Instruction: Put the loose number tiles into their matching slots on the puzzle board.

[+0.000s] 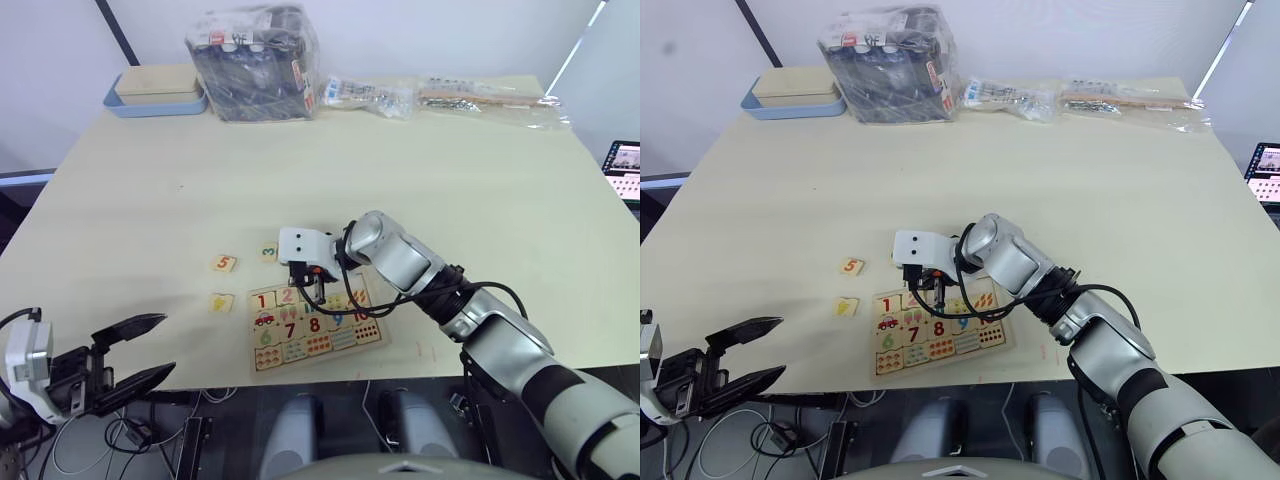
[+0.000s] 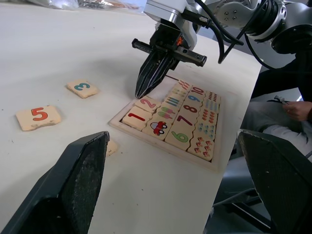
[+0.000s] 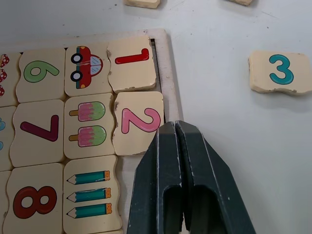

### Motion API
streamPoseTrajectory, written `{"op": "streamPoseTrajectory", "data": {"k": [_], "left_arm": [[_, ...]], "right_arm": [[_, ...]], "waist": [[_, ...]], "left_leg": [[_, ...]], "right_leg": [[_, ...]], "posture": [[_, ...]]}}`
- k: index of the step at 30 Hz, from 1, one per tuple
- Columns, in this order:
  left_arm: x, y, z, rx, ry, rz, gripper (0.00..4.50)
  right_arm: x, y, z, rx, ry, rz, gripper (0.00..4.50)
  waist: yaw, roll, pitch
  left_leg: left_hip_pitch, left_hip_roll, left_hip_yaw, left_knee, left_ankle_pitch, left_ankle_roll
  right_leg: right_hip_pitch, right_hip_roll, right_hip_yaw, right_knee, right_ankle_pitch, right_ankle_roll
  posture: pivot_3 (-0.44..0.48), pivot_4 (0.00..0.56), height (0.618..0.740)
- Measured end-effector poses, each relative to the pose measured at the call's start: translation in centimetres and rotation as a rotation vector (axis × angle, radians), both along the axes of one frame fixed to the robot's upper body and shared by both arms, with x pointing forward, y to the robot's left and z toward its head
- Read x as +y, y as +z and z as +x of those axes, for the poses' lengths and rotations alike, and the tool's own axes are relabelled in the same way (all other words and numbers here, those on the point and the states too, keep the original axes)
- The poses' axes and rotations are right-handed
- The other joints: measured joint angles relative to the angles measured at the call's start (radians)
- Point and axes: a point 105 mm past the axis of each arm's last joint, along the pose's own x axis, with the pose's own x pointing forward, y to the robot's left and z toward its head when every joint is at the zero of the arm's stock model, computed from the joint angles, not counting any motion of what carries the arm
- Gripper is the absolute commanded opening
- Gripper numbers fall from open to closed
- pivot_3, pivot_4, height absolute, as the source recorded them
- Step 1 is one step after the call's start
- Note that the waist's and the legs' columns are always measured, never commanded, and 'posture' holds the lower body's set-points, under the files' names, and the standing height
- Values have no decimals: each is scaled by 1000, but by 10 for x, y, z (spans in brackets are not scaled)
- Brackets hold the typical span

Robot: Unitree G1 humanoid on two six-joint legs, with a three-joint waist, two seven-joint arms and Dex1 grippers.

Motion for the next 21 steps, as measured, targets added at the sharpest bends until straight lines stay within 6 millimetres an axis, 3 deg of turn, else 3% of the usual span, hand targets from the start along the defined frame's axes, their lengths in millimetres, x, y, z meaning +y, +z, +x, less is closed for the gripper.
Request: {"op": "streamPoseTrajectory", "data": {"k": [15,21], "left_arm": [[-3,-3,0,12,3,-13,4500],[-4,-11,0,31,123,-17,4500]], "right_arm": [[-6,13,-3,25,14,95,38],[-44,29,-14,70,5,406,38]], "waist": [[1,0,0],[7,-1,0]], "left_leg": [[0,0,0,0,0,0],[0,0,0,0,0,0]], "right_leg": [[0,0,0,0,0,0],[3,0,0,-1,0,1]], "posture": [[0,150,740],[0,150,740]]}}
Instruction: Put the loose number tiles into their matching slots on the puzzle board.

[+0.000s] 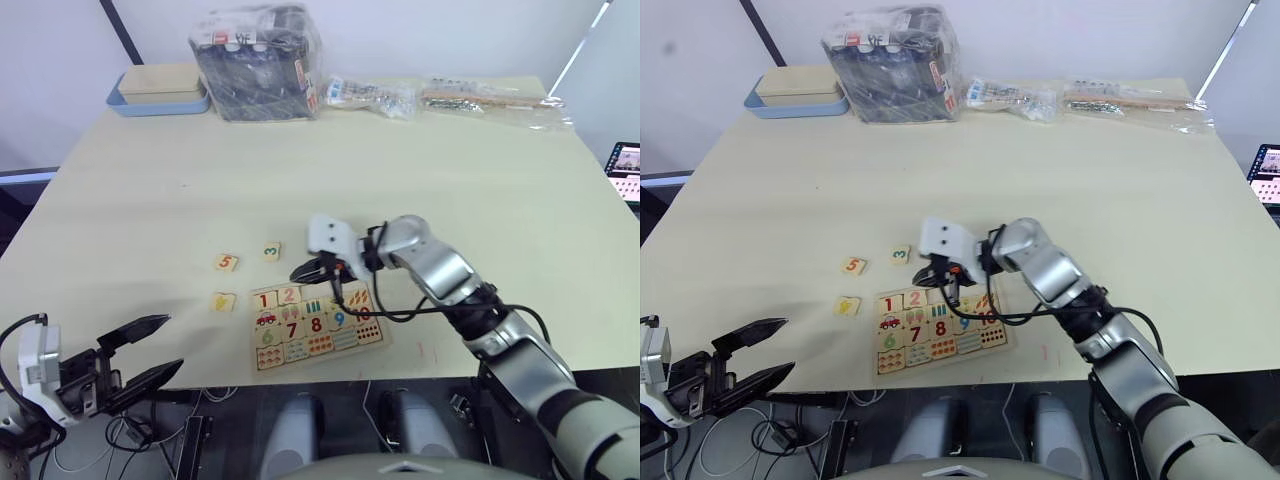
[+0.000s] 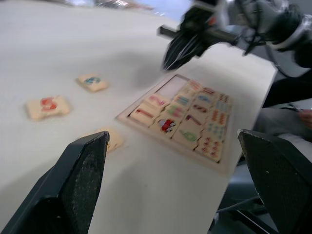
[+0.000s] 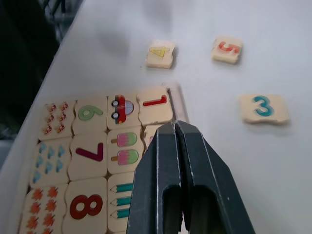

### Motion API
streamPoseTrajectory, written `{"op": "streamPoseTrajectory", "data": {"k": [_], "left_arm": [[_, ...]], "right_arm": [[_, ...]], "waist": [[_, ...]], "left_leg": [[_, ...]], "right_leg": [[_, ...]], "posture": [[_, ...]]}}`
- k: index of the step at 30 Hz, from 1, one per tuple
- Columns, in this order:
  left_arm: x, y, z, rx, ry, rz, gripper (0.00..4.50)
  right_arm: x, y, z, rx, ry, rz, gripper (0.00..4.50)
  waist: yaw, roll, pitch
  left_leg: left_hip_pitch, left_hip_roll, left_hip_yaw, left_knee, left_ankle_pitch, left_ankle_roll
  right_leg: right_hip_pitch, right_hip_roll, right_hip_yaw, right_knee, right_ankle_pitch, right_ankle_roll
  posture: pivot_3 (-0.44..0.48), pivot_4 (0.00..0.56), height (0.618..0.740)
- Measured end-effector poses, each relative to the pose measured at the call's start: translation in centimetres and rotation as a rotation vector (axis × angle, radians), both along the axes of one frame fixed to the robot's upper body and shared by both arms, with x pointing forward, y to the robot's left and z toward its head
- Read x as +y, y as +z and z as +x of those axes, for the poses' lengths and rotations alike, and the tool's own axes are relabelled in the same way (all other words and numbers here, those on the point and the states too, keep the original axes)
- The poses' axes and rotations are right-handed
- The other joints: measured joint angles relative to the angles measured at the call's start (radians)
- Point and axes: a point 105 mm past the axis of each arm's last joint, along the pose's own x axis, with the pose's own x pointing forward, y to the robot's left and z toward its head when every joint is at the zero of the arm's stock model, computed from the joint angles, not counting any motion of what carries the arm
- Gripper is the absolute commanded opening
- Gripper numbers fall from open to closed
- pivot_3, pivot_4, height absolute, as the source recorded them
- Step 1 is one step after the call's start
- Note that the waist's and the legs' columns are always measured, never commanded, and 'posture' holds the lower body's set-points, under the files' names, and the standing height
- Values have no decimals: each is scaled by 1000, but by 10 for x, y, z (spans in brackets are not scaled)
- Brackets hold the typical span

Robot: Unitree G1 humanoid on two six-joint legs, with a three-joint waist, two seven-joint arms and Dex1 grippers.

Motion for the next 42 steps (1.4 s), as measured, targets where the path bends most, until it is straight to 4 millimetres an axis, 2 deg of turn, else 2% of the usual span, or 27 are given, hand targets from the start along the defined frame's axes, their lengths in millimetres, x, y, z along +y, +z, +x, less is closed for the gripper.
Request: {"op": "streamPoseTrajectory", "data": {"k": [4,5,7,8,10,11,12,13,16,21,27,42], "left_arm": [[2,-1,3,11,58,18,4500],[2,-1,4,10,71,19,4500],[1,-1,4,10,75,20,4500],[2,-3,5,18,97,25,4500],[2,-5,4,28,108,30,4500],[2,-5,5,29,113,34,4500],[2,-7,6,30,130,40,4500],[3,-9,4,40,145,41,4500],[4,-13,6,46,173,43,4500],[5,-18,8,57,206,54,4500],[7,-20,12,54,240,57,4500],[11,-28,14,53,284,67,4500]], "right_arm": [[-32,4,0,73,-40,80,38],[-43,7,0,74,-52,94,272],[-49,8,0,76,-57,103,607],[-72,6,-2,98,-96,126,1130],[-86,2,-3,116,-124,127,1657],[-92,0,-5,122,-136,129,2079],[-112,-7,-13,138,-175,124,2515],[-124,-11,-14,151,-212,122,2972],[-152,-14,-23,149,-296,142,4428],[-198,-22,-45,154,-450,155,4428],[-227,-21,-56,126,-579,177,4428],[-242,-29,-58,107,-660,186,4428]], "waist": [[0,0,0],[0,0,0],[1,0,0],[1,0,0],[4,-1,0],[6,-1,-1],[14,-2,-1],[19,-3,-2],[25,-4,-2],[34,-5,-3],[32,-5,-3],[39,-6,-3]], "left_leg": [[2,0,0,1,0,0],[2,0,0,1,1,0],[2,0,0,1,1,0],[2,0,0,1,1,0],[2,0,1,1,1,0],[2,0,1,1,1,0],[2,0,1,1,0,0],[2,0,2,1,0,0],[2,0,2,1,0,0],[2,1,3,1,1,0],[5,2,6,2,1,0],[5,2,7,2,1,0]], "right_leg": [[1,1,0,2,0,-1],[1,1,0,2,-1,-1],[1,1,0,2,-1,-1],[1,1,1,2,-1,-1],[1,1,1,1,-1,-1],[1,1,1,1,-1,-1],[1,1,1,1,-1,-1],[1,1,1,0,-1,-1],[1,1,2,-1,-2,-2],[2,1,3,-1,-2,-3],[3,2,5,-1,-3,-2],[3,2,7,-1,-3,-3]], "posture": [[0,150,740],[0,150,740],[0,150,740],[0,150,740],[0,150,740],[0,150,740],[0,150,740],[0,150,740],[0,150,740],[0,150,740],[0,150,740],[0,150,740]]}}
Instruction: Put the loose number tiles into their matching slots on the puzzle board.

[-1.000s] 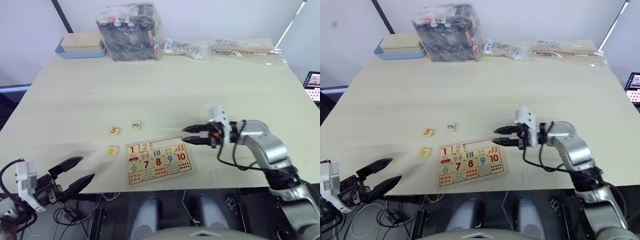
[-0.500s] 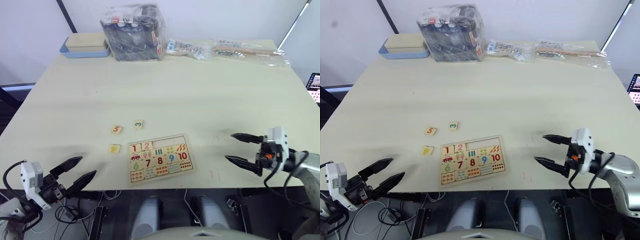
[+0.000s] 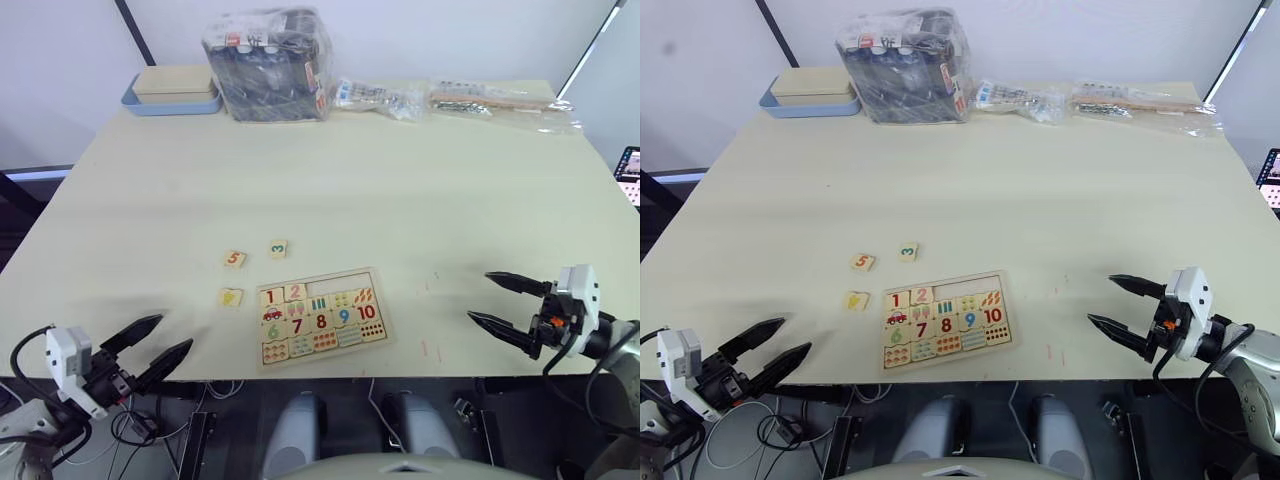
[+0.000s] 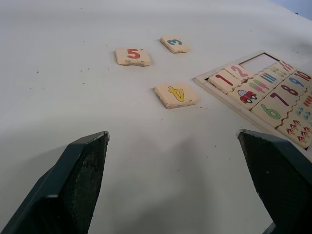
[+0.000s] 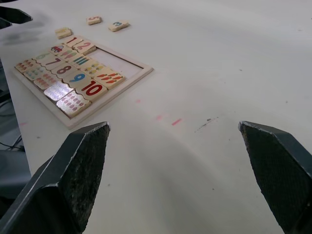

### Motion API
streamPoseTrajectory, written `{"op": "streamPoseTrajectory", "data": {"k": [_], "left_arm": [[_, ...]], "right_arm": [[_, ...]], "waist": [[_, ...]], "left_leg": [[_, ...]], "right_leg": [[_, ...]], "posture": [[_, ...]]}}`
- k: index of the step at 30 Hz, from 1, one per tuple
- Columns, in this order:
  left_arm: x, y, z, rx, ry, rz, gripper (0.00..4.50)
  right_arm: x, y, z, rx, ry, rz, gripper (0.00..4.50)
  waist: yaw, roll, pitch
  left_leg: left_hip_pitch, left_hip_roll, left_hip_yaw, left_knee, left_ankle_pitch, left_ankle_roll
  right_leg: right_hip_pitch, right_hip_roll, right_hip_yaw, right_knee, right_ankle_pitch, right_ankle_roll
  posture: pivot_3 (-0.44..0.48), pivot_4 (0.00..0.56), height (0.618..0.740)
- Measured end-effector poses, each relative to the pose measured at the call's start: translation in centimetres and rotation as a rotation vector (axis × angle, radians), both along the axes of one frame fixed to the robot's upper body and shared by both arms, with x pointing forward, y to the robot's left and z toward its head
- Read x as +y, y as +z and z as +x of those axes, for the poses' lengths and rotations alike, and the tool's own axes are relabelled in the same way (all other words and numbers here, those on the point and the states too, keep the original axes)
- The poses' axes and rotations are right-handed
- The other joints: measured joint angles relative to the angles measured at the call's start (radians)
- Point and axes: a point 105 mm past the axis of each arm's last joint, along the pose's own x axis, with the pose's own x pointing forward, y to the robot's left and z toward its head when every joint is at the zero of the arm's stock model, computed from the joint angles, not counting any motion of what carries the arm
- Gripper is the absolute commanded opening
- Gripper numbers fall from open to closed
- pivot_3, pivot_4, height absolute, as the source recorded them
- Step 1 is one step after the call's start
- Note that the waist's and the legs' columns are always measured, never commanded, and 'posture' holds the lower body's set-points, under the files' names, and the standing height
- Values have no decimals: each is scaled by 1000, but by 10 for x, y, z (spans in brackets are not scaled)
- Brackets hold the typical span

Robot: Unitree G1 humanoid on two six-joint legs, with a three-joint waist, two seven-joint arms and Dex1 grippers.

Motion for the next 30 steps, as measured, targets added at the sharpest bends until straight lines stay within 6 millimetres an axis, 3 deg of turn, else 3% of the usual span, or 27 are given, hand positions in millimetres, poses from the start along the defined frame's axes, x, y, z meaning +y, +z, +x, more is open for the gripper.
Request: {"op": "streamPoseTrajectory", "data": {"k": [30], "left_arm": [[-3,4,-2,-15,-80,21,4500]], "right_arm": [[1,5,4,-35,39,-35,4428]], "waist": [[8,0,0]], "left_leg": [[1,0,0,3,0,0]], "right_leg": [[0,0,0,3,0,0]], "posture": [[0,150,740]]}}
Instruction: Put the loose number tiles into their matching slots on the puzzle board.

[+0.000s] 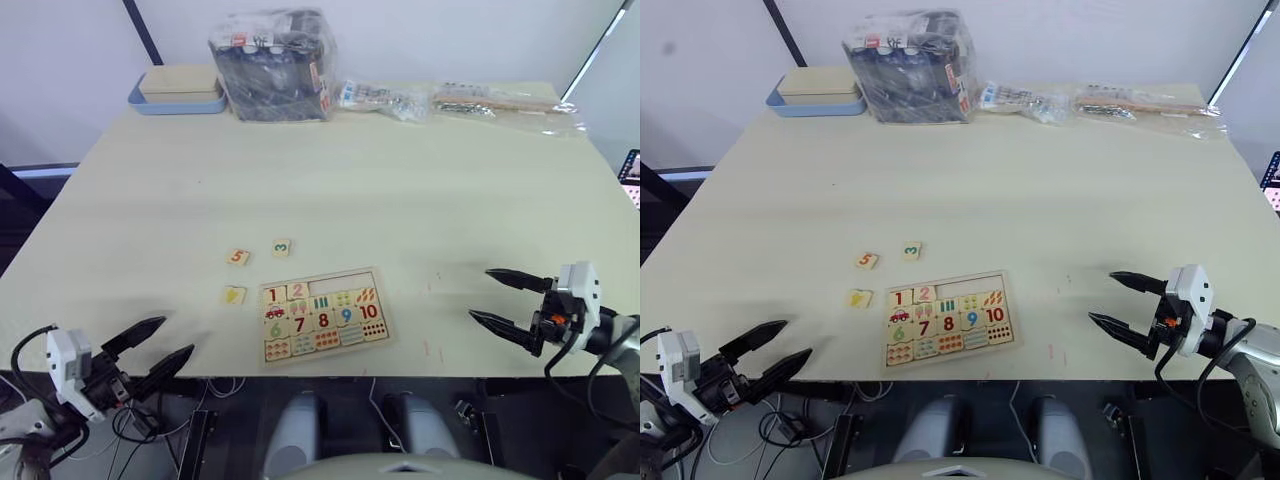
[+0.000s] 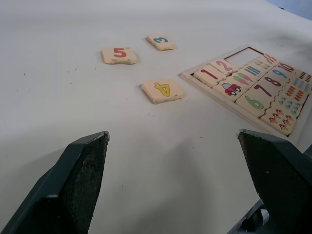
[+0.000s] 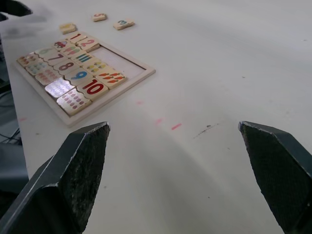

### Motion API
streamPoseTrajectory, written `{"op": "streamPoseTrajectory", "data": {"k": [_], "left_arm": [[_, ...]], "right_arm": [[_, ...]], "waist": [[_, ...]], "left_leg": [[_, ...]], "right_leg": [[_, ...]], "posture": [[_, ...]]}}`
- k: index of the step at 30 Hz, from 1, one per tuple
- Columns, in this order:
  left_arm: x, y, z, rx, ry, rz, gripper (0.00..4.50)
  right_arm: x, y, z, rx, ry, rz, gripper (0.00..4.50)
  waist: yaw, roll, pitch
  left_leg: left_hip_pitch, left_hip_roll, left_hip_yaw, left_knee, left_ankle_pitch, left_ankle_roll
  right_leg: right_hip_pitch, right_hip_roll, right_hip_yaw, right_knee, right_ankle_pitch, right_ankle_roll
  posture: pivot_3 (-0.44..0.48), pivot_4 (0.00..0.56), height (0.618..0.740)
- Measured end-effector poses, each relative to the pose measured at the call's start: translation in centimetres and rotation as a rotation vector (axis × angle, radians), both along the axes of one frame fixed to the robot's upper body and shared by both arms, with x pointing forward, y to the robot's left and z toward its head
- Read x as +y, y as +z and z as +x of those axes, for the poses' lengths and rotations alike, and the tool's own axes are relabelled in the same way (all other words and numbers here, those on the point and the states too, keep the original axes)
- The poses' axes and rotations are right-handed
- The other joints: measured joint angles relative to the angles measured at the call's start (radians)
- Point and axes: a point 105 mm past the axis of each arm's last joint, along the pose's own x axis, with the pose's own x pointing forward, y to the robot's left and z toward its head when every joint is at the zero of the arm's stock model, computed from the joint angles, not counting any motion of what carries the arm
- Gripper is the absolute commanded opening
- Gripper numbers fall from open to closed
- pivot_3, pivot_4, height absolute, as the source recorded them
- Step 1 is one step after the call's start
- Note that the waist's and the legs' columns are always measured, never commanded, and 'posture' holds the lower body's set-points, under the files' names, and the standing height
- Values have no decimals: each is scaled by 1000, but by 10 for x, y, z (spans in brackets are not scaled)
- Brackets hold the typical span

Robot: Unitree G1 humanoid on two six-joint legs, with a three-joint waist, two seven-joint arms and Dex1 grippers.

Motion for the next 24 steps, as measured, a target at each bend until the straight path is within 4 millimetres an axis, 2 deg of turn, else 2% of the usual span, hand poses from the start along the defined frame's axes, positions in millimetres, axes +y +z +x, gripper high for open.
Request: {"op": "streamPoseTrajectory", "data": {"k": [5,9,12,15,19,24], "left_arm": [[-3,12,11,-6,-19,1,4500],[-7,35,26,-51,-81,46,4500],[-9,52,40,-101,-113,116,4500],[-13,56,50,-97,-120,146,4500],[-41,65,70,-61,-81,147,4500],[-71,81,92,46,62,145,4500]], "right_arm": [[14,16,-1,-41,95,-17,4428],[31,37,-4,-91,183,6,4428],[37,46,-4,-108,212,17,4428],[38,49,-4,-115,211,22,4428],[42,54,-2,-142,204,16,4428],[44,54,0,-154,189,15,4428]], "waist": [[0,0,0],[2,1,0],[1,1,0],[1,1,0],[3,1,1],[0,1,1]], "left_leg": [[0,1,0,3,0,0],[-1,1,-2,6,0,0],[-2,1,-2,8,0,0],[-2,1,-1,8,0,1],[-4,0,-3,9,-1,1],[-3,0,-4,10,-1,1]], "right_leg": [[0,0,0,1,0,1],[2,0,-2,2,0,1],[2,0,-2,2,0,1],[2,0,-1,2,1,1],[2,0,-2,2,2,2],[3,0,-2,2,4,6]], "posture": [[0,150,740],[0,150,740],[0,150,740],[0,150,740],[0,150,740],[0,150,740]]}}
